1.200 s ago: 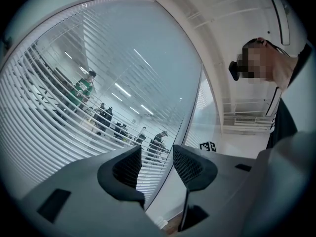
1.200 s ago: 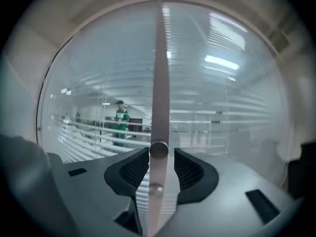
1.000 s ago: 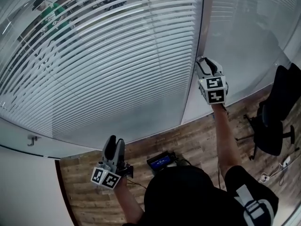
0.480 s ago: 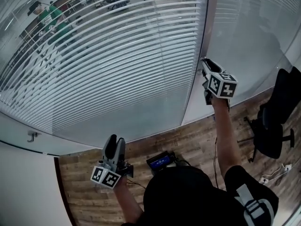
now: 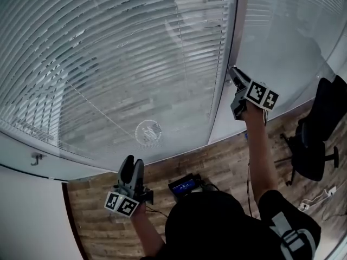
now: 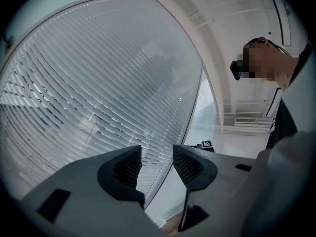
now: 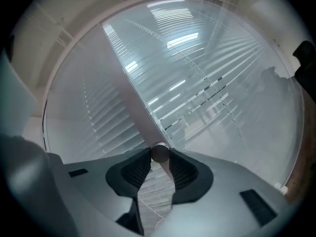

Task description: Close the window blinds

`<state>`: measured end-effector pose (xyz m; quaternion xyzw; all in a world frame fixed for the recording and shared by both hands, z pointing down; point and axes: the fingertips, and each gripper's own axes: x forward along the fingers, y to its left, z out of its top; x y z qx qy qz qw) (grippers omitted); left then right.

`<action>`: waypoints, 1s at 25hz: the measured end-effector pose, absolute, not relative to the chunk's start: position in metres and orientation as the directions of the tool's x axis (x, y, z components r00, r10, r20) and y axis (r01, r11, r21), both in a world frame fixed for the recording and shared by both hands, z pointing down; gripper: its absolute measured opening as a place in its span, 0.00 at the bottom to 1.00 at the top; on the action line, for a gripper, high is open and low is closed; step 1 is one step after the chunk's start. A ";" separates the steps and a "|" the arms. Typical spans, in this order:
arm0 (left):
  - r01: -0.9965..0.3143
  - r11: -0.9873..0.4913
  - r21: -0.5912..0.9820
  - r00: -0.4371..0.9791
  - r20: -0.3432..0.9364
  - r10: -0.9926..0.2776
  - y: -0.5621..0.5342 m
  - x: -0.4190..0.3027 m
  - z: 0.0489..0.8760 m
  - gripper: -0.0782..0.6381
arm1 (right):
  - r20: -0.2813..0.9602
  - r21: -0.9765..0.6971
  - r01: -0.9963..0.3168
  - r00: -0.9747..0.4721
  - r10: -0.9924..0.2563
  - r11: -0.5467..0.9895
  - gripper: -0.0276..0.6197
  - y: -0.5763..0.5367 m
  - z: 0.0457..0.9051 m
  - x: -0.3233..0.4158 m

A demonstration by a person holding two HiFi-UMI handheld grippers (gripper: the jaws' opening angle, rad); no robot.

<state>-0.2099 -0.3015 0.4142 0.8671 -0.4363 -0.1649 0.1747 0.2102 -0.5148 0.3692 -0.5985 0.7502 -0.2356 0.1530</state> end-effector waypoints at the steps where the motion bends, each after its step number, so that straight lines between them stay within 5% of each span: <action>1: -0.699 -0.558 0.447 0.565 -0.132 -0.814 -0.302 -0.210 0.415 0.39 | 0.050 -0.535 -0.826 -0.239 -0.970 0.176 0.23 -0.515 0.369 0.210; 4: -0.702 -0.553 0.449 0.563 -0.127 -0.817 -0.303 -0.210 0.416 0.39 | 0.060 -0.457 -0.868 -0.246 -0.967 0.192 0.23 -0.517 0.371 0.209; 9: -0.704 -0.550 0.450 0.562 -0.122 -0.818 -0.304 -0.212 0.417 0.39 | 0.133 0.138 -0.984 -0.096 -0.987 0.114 0.24 -0.510 0.366 0.203; 13: -0.702 -0.553 0.449 0.564 -0.123 -0.816 -0.305 -0.209 0.417 0.39 | 0.135 0.284 -0.953 -0.067 -0.989 0.103 0.24 -0.513 0.361 0.197; 19: -0.706 -0.547 0.450 0.558 -0.122 -0.821 -0.305 -0.211 0.416 0.39 | 0.140 0.215 -0.972 -0.064 -0.988 0.093 0.23 -0.513 0.360 0.200; 25: -0.706 -0.546 0.451 0.557 -0.123 -0.821 -0.304 -0.212 0.417 0.39 | 0.112 -0.178 -0.974 -0.164 -0.980 0.143 0.23 -0.515 0.366 0.208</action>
